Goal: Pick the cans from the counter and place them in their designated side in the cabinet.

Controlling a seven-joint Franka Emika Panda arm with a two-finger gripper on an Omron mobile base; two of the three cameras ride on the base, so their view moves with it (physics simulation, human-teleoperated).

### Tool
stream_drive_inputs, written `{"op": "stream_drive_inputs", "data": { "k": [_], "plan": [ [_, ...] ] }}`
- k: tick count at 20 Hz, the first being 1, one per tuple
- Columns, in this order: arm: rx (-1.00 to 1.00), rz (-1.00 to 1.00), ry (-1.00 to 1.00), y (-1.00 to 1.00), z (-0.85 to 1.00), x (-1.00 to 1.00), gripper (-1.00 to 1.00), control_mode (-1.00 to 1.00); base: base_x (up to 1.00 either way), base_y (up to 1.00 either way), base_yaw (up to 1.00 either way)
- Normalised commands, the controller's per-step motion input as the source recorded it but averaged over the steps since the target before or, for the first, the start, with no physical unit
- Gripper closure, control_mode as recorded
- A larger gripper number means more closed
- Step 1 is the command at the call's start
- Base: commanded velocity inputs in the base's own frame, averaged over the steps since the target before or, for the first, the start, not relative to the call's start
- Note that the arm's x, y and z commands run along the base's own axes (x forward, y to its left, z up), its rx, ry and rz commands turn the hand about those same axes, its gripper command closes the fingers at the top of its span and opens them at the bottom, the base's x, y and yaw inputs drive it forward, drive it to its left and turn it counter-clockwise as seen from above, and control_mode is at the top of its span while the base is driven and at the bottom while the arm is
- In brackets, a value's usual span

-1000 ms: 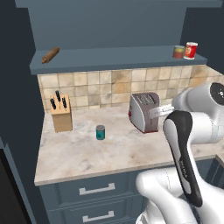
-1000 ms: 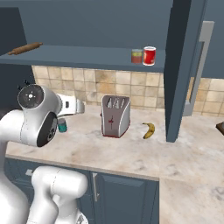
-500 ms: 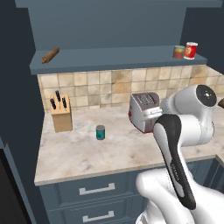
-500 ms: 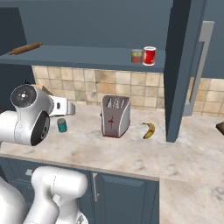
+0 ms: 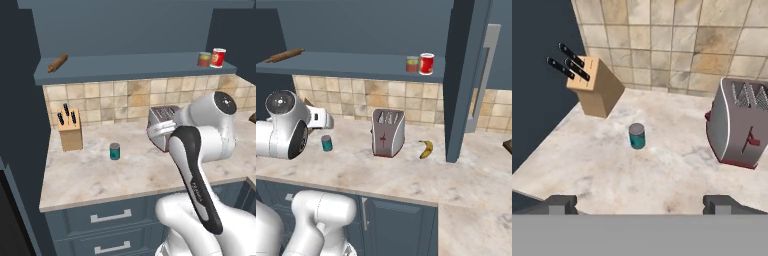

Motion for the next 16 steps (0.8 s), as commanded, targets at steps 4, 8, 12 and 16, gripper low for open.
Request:
{"op": "stream_drive_inputs", "data": {
  "k": [4, 8, 12, 16],
  "plan": [
    [-0.05, 0.0, 0.0, 0.29, 0.0, 0.0, -1.0, -1.0, 0.0, 0.0, 0.0],
    [-0.02, 0.0, 0.0, 0.27, 0.0, 0.03, -1.0, -1.0, 0.0, 0.0, 0.0],
    [0.0, 0.0, 0.02, 0.2, 0.0, 0.12, -1.0, -1.0, 0.0, 0.0, 0.0],
    [0.0, 0.0, 0.02, 0.16, -0.02, 0.13, -1.0, -1.0, 0.0, 0.0, 0.0]
  ]
}}
